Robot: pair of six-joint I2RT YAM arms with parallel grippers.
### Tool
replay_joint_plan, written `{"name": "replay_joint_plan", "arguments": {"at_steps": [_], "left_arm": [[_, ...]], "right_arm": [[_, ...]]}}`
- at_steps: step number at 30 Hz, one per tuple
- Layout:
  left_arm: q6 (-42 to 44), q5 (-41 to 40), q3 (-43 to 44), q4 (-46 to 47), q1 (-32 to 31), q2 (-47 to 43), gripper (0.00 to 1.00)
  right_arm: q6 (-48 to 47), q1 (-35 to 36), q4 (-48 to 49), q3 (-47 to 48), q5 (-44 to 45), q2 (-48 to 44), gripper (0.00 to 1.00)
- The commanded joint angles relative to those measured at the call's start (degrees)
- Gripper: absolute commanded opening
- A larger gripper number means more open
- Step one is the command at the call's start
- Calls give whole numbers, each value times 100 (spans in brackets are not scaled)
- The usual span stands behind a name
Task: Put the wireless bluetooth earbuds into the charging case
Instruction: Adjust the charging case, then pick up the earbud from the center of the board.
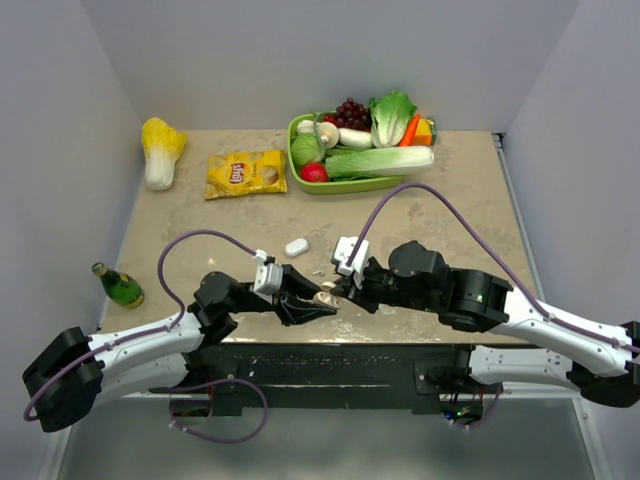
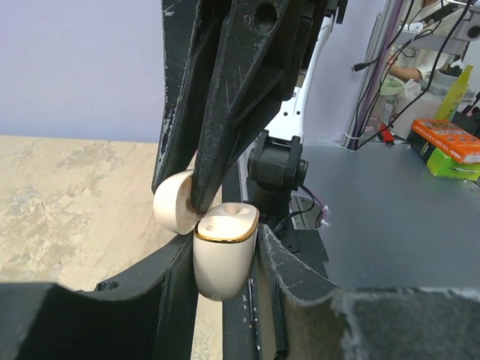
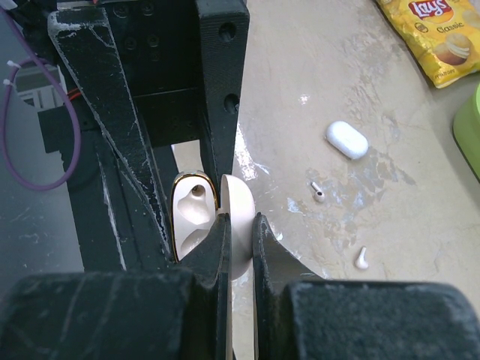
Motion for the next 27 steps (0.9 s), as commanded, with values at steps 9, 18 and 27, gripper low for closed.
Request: {"name": "replay_joint_plan", "arguments": {"at_steps": [9,18,27], "left_arm": [[-189,-92,-227,900,16,132,0],[-145,-1032,-824,1321,-2,-457,0],[-882,-2184,-2054,3816,16,-511,0]], "right_arm": [[791,16,714,-107,765,-475,41],[1740,-98,1417,-834,3033,-1486,62],[2725,-792,1830,-2091,2982,-1328,66]]}}
